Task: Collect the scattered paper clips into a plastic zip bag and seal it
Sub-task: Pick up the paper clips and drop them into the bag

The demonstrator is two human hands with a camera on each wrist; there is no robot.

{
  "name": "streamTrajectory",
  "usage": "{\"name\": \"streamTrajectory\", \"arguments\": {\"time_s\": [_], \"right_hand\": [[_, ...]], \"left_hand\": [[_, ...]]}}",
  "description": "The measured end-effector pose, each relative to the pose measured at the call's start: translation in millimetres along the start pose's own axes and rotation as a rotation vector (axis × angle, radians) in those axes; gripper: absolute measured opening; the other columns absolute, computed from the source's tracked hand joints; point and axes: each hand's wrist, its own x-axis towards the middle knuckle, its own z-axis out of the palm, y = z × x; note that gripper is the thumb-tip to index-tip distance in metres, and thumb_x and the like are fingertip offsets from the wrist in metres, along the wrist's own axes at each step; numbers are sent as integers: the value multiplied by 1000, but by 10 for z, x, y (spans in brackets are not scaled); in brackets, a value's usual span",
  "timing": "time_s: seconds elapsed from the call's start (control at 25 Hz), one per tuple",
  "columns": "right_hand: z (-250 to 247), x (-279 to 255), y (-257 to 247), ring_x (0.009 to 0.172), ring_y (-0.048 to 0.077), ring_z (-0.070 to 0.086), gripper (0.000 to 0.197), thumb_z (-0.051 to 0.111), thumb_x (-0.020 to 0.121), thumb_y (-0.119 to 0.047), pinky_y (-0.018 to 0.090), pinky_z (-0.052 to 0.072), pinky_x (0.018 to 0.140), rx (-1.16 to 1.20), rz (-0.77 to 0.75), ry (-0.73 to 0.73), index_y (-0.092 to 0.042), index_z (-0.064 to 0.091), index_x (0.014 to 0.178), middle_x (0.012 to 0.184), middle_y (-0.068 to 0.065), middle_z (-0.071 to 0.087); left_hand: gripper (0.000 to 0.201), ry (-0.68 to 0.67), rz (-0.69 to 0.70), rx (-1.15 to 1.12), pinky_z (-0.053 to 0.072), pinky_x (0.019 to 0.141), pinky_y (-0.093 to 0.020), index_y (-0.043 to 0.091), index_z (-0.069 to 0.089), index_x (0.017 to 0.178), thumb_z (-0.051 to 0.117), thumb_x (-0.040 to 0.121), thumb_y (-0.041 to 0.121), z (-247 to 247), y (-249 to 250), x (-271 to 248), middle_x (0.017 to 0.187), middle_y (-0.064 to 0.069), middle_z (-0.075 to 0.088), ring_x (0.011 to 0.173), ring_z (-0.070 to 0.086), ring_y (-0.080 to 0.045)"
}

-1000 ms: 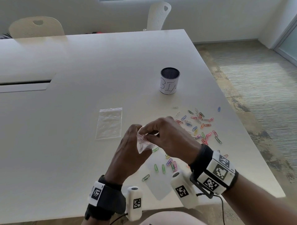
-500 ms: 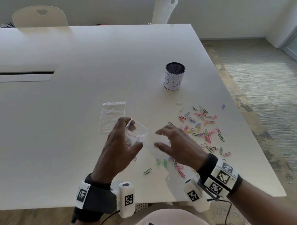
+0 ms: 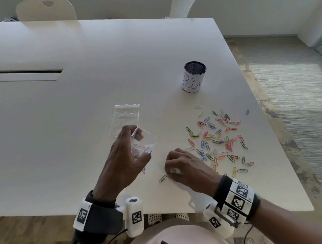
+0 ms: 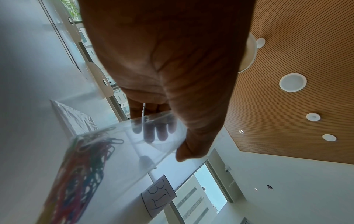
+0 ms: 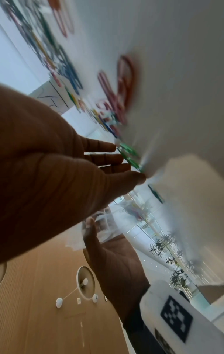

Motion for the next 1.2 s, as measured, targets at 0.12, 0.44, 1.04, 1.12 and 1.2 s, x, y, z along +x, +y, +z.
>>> {"name": "streamTrajectory", "arguments": {"time_s": [0.12, 0.44, 1.04, 1.12, 1.2], "right_hand": [[-92, -45, 124, 102, 8, 56, 12, 66, 100, -27, 23, 53, 90, -44, 36, 97, -21, 75, 106, 114, -5, 69], [37, -122, 96, 129, 10, 57, 28, 58, 105, -26, 21, 42, 114, -29, -314, -118, -16, 73, 126, 136, -3, 68], [-286, -520, 722, 132, 4, 49, 17, 70, 91, -48, 27, 41, 114, -58, -194, -83, -40, 76, 105, 133, -20, 64], [-273, -389, 740, 121, 5, 55, 14, 71, 90, -46, 32, 51, 104, -91, -182, -4, -36, 77, 99, 123, -18, 68], [-315, -286, 758, 118, 7, 56, 16, 71, 89, -43, 36, 56, 98, -130, -130, 96, -33, 76, 101, 122, -13, 68]], "left_hand": [[49, -2, -6, -2, 49, 72, -14, 33, 46, 115, 81, 85, 17, 11, -1, 3, 112, 16, 59, 81, 70, -17], [47, -30, 20, 0, 52, 75, -22, 30, 47, 116, 80, 86, 18, 61, 62, 35, 111, 22, 56, 83, 69, -15], [48, -82, 33, -14, 45, 70, -14, 34, 46, 115, 80, 84, 17, 165, 119, 111, 111, 21, 56, 81, 71, -17], [48, -87, 32, -15, 46, 71, -18, 35, 46, 115, 80, 85, 18, 174, 131, 120, 112, 21, 57, 82, 71, -17], [48, -87, 34, -14, 45, 71, -20, 35, 46, 115, 80, 84, 18, 178, 139, 130, 112, 20, 57, 82, 72, -18]]}}
